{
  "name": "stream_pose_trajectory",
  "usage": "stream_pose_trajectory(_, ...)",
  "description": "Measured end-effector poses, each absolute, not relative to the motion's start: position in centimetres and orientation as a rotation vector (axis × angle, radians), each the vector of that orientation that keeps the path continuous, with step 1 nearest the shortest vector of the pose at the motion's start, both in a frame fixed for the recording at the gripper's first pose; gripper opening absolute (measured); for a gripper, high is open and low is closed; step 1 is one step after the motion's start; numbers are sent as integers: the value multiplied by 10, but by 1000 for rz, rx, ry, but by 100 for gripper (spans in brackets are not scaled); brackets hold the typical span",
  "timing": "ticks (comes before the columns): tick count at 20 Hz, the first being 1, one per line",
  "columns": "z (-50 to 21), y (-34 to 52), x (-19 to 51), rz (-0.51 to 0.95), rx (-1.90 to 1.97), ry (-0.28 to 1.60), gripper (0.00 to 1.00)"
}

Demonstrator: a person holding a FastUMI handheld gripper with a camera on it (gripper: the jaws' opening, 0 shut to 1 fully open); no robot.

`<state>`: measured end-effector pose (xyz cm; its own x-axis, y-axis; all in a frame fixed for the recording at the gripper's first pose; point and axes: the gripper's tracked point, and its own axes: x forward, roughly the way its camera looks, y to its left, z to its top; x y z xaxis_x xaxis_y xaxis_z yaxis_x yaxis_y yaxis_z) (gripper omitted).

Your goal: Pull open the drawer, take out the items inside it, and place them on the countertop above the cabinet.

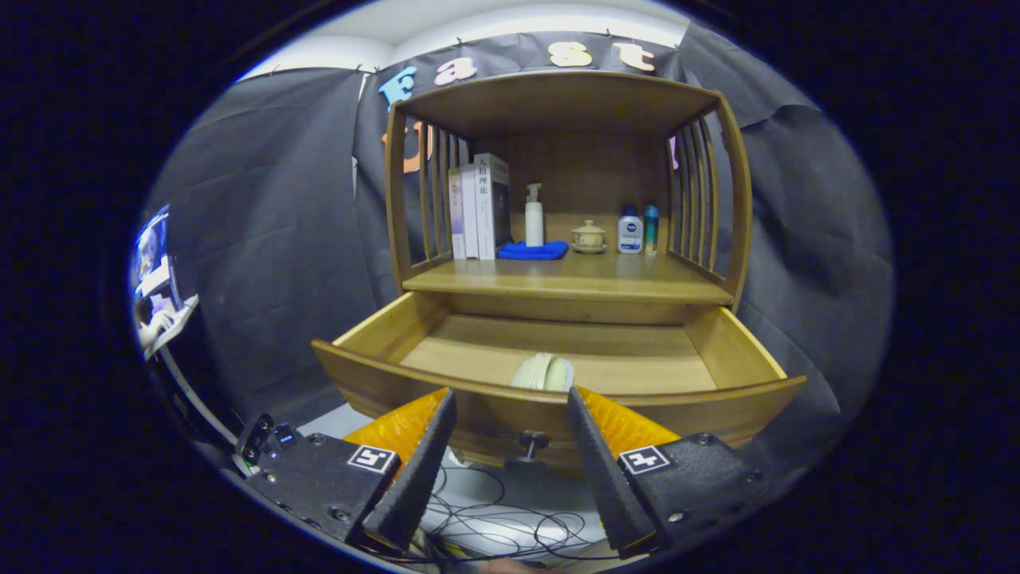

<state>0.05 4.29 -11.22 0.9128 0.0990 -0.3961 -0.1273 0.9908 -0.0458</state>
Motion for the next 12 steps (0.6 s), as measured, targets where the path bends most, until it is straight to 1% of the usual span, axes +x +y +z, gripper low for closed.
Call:
stream_pose_trajectory(3, -99, 50, 16, 143, -66, 433, 93)
stream_pose_trajectory(5, -96, 47, 28, 124, -70, 468, 99)
stream_pose_trajectory(8, -89, 46, 49, 89, -63, 502, 99)
stream_pose_trajectory(12, -96, 52, 81, 118, -40, 598, 99)
